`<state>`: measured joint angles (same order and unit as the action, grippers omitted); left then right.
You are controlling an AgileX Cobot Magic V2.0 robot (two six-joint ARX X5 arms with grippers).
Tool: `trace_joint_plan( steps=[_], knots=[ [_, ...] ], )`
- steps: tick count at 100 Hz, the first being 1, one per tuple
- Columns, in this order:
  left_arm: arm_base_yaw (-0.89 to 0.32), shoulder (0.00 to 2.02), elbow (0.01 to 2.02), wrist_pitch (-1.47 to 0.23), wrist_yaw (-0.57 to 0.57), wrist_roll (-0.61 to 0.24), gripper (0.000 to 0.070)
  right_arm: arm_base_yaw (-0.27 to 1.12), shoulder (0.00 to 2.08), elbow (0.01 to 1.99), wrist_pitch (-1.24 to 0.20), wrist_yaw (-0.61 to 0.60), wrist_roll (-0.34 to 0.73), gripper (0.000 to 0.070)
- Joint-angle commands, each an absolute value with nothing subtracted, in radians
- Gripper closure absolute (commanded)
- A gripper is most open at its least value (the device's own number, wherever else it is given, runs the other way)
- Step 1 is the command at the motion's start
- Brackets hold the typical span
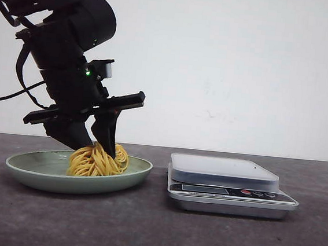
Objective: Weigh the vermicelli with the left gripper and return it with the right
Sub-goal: 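Lower the left gripper onto the vermicelli bundle and grasp its tied end, then lift the vermicelli with the left gripper and carry it over the scale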
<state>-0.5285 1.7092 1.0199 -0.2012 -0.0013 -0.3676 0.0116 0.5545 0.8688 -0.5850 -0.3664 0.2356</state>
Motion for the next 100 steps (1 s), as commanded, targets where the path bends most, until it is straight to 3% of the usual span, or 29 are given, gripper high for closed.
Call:
trace_joint_plan(
  steps=[1, 26, 41, 53, 73, 100],
  knots=[
    [-0.537, 1.729, 1.039, -0.194, 0.0, -0.359, 0.0697, 0.013, 0.56, 0.891, -0.575, -0.367, 0.226, 0.0092],
    [-0.523, 1.664, 1.06, -0.228, -0.001, -0.341, 0.0697, 0.013, 0.56, 0.891, -0.575, -0.367, 0.226, 0.0092],
    [-0.52, 1.52, 1.076, -0.249, 0.003, -0.326, 0.0697, 0.013, 0.56, 0.891, -0.575, -0.367, 0.227, 0.0092],
    [-0.525, 1.385, 1.083, -0.253, 0.072, -0.335, 0.0696, 0.013, 0.56, 0.891, -0.576, -0.368, 0.228, 0.0092],
    [-0.588, 1.273, 1.126, -0.17, 0.238, -0.485, 0.0696, 0.013, 0.558, 0.891, -0.577, -0.37, 0.231, 0.0092],
    [-0.694, 1.431, 1.24, -0.031, 0.229, -0.597, 0.0696, 0.013, 0.558, 0.892, -0.574, -0.371, 0.254, 0.0092]
  ],
)
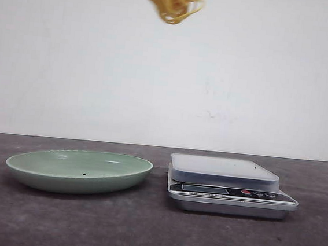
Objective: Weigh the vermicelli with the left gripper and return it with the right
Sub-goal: 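Lift the vermicelli with the left gripper and carry it over the scale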
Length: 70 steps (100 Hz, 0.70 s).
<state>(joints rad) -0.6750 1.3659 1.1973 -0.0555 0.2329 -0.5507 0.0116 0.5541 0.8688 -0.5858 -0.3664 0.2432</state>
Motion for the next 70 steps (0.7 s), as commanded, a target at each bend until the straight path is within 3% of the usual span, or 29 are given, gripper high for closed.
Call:
trace_joint_plan(
  steps=[1, 35, 70],
  knots=[
    [-0.696, 1.442, 1.244, -0.028, 0.229, -0.6, 0.0696, 0.013, 0.558, 0.892, -0.574, -0.371, 0.254, 0.0092],
    [-0.736, 1.794, 1.379, -0.004, 0.198, -0.72, 0.0696, 0.013, 0.558, 0.892, -0.577, -0.378, 0.254, 0.0092],
    [-0.738, 1.943, 1.379, -0.058, 0.202, -0.716, 0.0696, 0.013, 0.558, 0.892, -0.578, -0.401, 0.257, 0.0092]
  ],
)
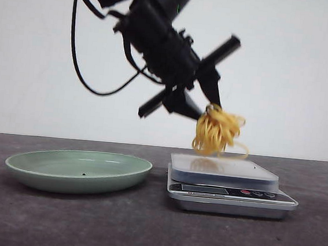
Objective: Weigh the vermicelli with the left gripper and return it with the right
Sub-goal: 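Lift the vermicelli with the left gripper and carry it over the scale, then lower the vermicelli onto the scale and open the left gripper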
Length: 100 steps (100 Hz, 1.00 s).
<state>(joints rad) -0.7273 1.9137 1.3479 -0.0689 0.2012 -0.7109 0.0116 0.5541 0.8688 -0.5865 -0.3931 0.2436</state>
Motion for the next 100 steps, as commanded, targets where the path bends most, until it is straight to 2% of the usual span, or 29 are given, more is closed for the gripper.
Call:
trace_joint_plan(
  steps=[1, 14, 19, 28, 34, 57, 77, 92, 100],
  knots=[
    [-0.738, 1.946, 1.379, -0.06, 0.202, -0.716, 0.0696, 0.013, 0.558, 0.892, -0.578, -0.401, 0.257, 0.0092],
    [-0.738, 1.963, 1.379, -0.09, 0.204, -0.689, 0.0678, 0.013, 0.558, 0.892, -0.577, -0.404, 0.255, 0.0092],
    [-0.738, 1.963, 1.379, -0.098, 0.204, -0.683, 0.0603, 0.013, 0.558, 0.892, -0.577, -0.404, 0.255, 0.0092],
    [-0.738, 1.963, 1.379, -0.088, 0.212, -0.674, 0.039, 0.013, 0.558, 0.892, -0.577, -0.404, 0.254, 0.0091],
    [-0.738, 1.962, 1.381, -0.081, 0.227, -0.671, 0.0337, 0.013, 0.558, 0.892, -0.577, -0.404, 0.254, 0.0091],
    [-0.701, 1.903, 1.386, -0.09, 0.295, -0.648, 0.0337, 0.013, 0.558, 0.892, -0.579, -0.404, 0.25, 0.0091],
    [-0.647, 1.67, 1.386, -0.175, 0.264, -0.482, 0.0341, 0.013, 0.558, 0.892, -0.587, -0.404, 0.245, 0.0091],
    [-0.62, 1.401, 1.386, -0.294, 0.15, -0.326, 0.0347, 0.013, 0.558, 0.892, -0.612, -0.402, 0.221, 0.0091],
    [-0.62, 1.26, 1.386, -0.358, 0.083, -0.274, 0.0347, 0.013, 0.558, 0.892, -0.622, -0.403, 0.216, 0.0091]
  ],
)
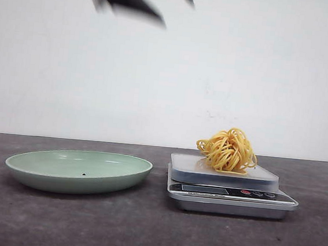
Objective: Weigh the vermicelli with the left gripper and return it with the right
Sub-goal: 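Lower the vermicelli onto the scale and open the left gripper, then raise the left gripper away from the scale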
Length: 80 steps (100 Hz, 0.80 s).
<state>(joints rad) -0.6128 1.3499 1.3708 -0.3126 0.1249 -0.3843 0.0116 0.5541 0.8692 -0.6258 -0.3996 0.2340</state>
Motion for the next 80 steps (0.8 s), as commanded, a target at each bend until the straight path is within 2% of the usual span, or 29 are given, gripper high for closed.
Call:
trace_joint_plan(
  steps=[1, 22, 48, 62, 80],
  knots=[
    [-0.62, 1.243, 1.386, -0.367, 0.078, -0.27, 0.0346, 0.013, 0.558, 0.892, -0.622, -0.403, 0.215, 0.0091],
    [-0.627, 0.918, 1.386, -0.616, -0.021, -0.22, 0.0347, 0.013, 0.558, 0.892, -0.624, -0.403, 0.2, 0.0091],
    [-0.629, 0.6, 1.369, -1.01, -0.202, -0.238, 0.0347, 0.013, 0.558, 0.892, -0.63, -0.404, 0.194, 0.0091],
    [-0.628, 0.43, 1.283, -1.056, -0.25, -0.31, 0.0347, 0.014, 0.558, 0.892, -0.63, -0.403, 0.192, 0.0091],
    [-0.625, 0.201, 1.071, -1.055, -0.3, -0.393, 0.0347, 0.022, 0.559, 0.892, -0.629, -0.403, 0.183, 0.0091]
  ],
)
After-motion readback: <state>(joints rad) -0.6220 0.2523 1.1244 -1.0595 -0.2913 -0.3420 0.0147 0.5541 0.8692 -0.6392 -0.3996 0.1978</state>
